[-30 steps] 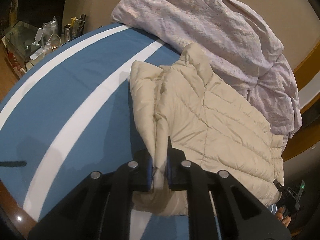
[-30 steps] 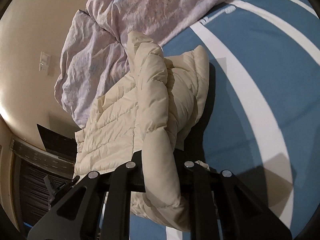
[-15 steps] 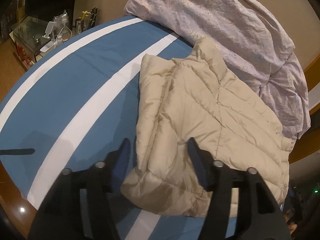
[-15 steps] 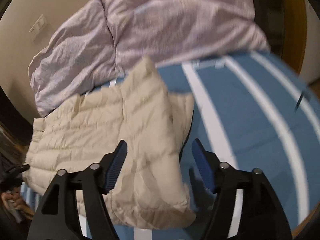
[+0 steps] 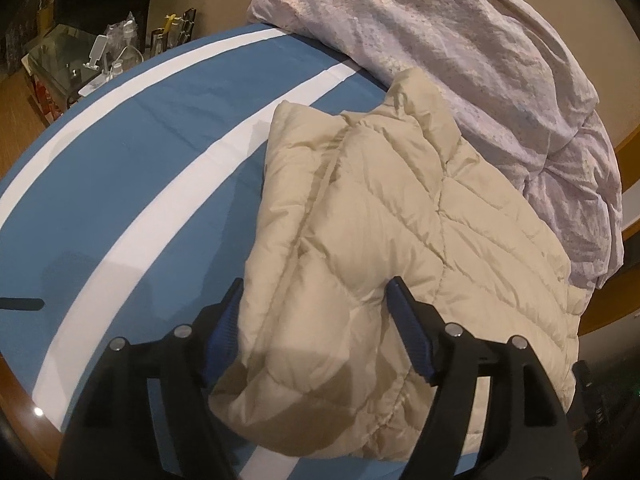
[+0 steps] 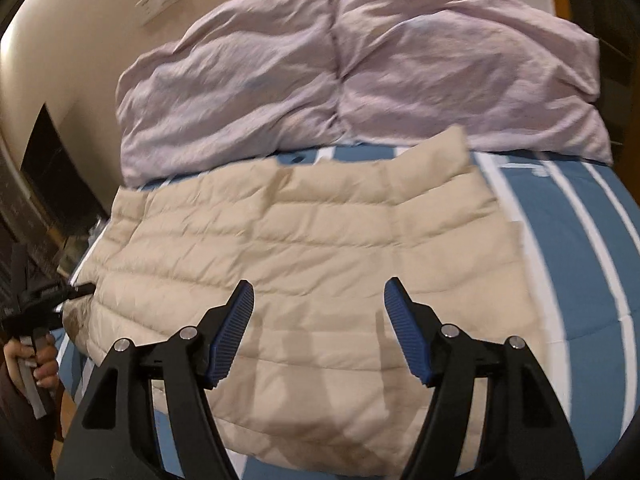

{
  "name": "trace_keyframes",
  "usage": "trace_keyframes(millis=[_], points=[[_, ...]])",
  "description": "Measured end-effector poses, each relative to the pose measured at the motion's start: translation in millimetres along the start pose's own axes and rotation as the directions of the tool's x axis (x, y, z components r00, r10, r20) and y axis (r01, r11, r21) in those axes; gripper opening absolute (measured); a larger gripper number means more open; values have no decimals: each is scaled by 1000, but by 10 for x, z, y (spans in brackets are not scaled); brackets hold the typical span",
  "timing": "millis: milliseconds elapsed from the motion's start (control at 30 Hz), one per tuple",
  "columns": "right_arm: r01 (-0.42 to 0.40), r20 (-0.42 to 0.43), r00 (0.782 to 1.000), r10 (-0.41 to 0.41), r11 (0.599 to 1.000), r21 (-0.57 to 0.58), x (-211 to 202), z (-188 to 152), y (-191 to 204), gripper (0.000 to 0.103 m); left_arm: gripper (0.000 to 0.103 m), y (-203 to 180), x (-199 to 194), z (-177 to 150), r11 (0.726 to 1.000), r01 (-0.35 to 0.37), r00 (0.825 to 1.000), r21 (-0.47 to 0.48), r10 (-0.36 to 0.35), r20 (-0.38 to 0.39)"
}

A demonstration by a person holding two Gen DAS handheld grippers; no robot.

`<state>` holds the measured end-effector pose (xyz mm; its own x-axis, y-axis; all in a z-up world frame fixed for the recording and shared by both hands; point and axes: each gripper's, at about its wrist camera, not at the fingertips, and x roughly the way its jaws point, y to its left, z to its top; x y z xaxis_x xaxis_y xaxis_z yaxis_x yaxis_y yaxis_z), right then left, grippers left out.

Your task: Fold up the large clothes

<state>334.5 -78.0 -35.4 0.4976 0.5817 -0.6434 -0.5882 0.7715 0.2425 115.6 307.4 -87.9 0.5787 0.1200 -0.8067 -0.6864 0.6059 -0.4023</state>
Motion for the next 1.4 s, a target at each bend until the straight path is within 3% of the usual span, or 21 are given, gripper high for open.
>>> trace_keyframes(millis=[133,400,600,733,800,967,1067,1300,1400], points=[[-2,-20,1000,2,1000,-18,133,-76,73,59,72,9,42,22,1000,12,1000,-15,-12,4],[43,-55,998,-44,999,-23,341,-186,65,59,72,-9,165,51,999,28,1000,-31,-28,0],[44,3,999,-44,998,-44,206,-178,174,58,72,-17,192,67,999,29,1000,-33,-29,6],[71,-52,996,-74,995,-71,394,-204,210,58,71,-16,203,90,998,41,999,-42,-40,14],[78,-70,994,-84,994,-80,486,-225,220,58,67,-18,209,91,997,60,998,-46,-59,17],[102,-95,989,-112,990,-101,593,-249,281,58,37,-47,171,122,991,122,992,-48,-120,26],[108,-99,988,-118,989,-103,628,-266,296,58,26,-79,115,150,987,155,988,-48,-153,34],[114,-95,988,-124,988,-106,665,-302,327,59,24,-114,82,168,984,173,985,-48,-172,34],[131,-92,985,-143,984,-123,677,-315,365,59,29,-113,117,168,985,165,986,-60,-164,24]])
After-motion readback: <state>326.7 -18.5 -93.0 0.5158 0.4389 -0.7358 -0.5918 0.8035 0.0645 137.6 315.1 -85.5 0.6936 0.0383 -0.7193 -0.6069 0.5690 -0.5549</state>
